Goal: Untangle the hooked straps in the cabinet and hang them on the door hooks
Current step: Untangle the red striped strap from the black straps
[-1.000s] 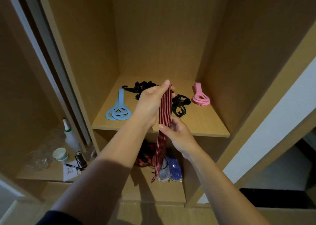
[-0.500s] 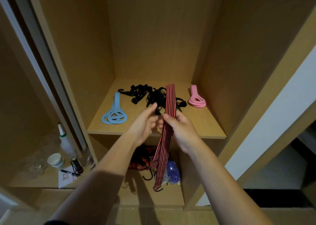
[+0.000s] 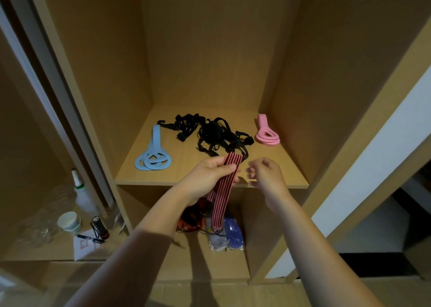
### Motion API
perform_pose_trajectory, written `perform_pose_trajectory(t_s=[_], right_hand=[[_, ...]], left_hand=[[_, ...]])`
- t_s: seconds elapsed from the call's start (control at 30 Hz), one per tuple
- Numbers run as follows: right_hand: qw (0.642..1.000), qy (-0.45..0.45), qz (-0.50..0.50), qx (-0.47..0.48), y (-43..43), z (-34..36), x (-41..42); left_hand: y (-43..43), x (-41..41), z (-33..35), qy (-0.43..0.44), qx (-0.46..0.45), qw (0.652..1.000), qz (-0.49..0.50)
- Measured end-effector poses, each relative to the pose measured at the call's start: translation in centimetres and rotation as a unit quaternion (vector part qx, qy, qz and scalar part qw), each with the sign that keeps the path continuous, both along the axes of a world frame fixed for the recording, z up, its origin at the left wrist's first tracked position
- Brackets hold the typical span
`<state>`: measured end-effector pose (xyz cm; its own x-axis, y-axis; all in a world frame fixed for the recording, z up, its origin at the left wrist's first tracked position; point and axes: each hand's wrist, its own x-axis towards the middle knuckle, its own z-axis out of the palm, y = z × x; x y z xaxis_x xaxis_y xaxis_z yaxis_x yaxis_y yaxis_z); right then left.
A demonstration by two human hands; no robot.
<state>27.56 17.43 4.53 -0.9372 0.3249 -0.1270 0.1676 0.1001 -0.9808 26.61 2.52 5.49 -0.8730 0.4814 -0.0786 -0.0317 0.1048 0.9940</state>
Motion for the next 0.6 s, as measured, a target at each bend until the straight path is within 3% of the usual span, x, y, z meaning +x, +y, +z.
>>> perform_pose_trajectory(t_s=[0.1,0.23,0.37,0.47,0.6], right_hand=[[0.994,0.085,0.030,0.055,0.0,-0.1,0.2],[0.972,0.165,0.164,-0.040,-0.7,1.0,0.1],[0.951,0.194,0.211,-0.116,-0.6,0.9,-1.1],[0.948,0.159,0.240,-0.135,-1.1,0.5,-1.7],[0.968,0.136,0.203,-0.065,-1.8,0.0,-3.4]], left_hand=[[0.6,-0.9,1.3,0.015,-0.004,1.000,-0.021],[1.4,-2.1,3.0,0.093,-0.045,0.995,0.007],[1.9,-3.7,4.3,0.220,-0.077,0.969,0.078],[2.3,-5.1,5.5,0.112,0.075,0.987,0.088],[3.4,-8.1,6.3,-0.022,0.224,0.972,0.065]])
